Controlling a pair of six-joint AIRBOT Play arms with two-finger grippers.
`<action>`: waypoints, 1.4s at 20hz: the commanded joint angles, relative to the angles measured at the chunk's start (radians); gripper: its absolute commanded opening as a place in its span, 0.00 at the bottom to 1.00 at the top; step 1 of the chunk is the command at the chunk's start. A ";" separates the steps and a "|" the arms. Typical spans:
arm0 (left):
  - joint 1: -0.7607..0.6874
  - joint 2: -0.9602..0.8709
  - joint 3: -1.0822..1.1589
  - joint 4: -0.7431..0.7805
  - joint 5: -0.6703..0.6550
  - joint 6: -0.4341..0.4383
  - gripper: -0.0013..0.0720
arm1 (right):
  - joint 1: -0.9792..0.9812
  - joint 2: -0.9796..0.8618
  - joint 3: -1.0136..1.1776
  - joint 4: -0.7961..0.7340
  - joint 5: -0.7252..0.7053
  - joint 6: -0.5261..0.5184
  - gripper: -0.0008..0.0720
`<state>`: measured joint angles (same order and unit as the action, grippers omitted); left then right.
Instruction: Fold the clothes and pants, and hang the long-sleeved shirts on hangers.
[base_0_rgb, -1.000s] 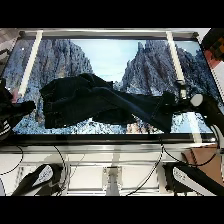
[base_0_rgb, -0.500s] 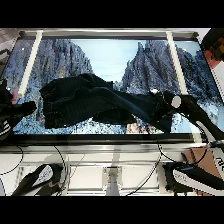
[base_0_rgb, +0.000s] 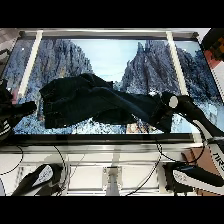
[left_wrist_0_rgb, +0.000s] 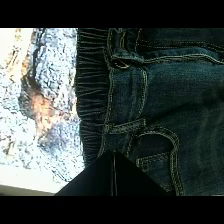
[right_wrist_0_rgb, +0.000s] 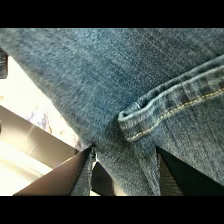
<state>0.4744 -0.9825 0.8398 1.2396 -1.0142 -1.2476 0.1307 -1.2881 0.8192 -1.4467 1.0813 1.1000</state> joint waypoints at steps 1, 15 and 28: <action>0.000 0.000 0.000 0.000 0.000 0.000 0.04 | 0.001 -0.042 0.000 -0.016 -0.002 0.010 0.61; 0.000 0.000 0.000 0.000 0.000 0.000 0.04 | 0.001 -0.052 0.164 -0.019 0.037 0.096 0.61; 0.000 0.000 0.000 0.000 0.000 0.000 0.04 | 0.001 -0.061 0.097 -0.018 0.104 0.096 0.61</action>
<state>0.4744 -0.9821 0.8398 1.2396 -1.0142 -1.2480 0.1307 -1.3491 0.9527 -1.4612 1.1797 1.1946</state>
